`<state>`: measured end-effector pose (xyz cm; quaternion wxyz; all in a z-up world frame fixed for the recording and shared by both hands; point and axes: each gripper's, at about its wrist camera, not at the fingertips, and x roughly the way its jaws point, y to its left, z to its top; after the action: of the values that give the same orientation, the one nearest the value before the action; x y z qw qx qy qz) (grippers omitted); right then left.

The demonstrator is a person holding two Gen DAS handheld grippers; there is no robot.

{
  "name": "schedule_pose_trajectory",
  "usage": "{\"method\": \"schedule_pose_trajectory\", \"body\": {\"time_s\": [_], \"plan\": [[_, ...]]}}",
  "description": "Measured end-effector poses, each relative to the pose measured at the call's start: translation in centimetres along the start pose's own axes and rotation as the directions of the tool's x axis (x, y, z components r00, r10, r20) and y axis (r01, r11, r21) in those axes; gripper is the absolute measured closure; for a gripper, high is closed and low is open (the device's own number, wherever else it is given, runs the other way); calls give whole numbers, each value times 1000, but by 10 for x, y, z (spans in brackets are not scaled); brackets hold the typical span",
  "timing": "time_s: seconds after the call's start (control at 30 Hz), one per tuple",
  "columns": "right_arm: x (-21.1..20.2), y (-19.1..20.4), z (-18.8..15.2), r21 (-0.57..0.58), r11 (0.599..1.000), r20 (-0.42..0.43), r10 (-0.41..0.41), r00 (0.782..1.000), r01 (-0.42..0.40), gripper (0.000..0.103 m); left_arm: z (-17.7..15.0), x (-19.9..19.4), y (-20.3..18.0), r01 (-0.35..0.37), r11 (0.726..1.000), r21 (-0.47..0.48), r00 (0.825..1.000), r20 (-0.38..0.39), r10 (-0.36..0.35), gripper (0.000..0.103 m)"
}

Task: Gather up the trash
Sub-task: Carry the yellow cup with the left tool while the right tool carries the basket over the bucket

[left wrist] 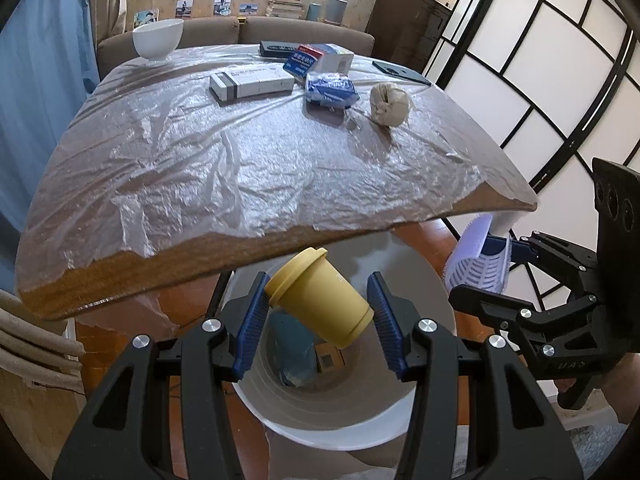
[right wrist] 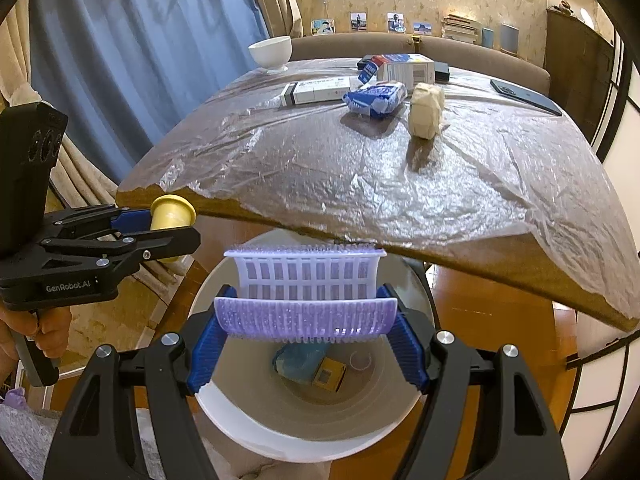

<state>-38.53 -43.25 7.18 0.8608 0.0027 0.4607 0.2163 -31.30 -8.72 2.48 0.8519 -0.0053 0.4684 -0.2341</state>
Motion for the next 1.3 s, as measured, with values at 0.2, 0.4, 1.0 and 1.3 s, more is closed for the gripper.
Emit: {"method": "schedule_pose_trajectory", "body": {"time_s": [0.2, 0.4, 1.0, 1.3], "plan": [[3, -1, -7, -1, 1000, -20, 4, 1000, -4, 32, -7, 5, -3, 3, 1000, 2, 1000, -22, -3, 52], [11, -4, -10, 3, 1000, -43, 4, 999, -4, 32, -10, 11, -7, -3, 1000, 12, 999, -35, 4, 52], [33, -10, -15, 12, 1000, -98, 5, 995, -4, 32, -18, 33, -6, -18, 1000, 12, 996, -84, 19, 52], [47, -13, -22, 15, 1000, -136, 1, 991, 1, 32, -24, 46, -3, -28, 1000, 7, 992, -119, 29, 52]]}}
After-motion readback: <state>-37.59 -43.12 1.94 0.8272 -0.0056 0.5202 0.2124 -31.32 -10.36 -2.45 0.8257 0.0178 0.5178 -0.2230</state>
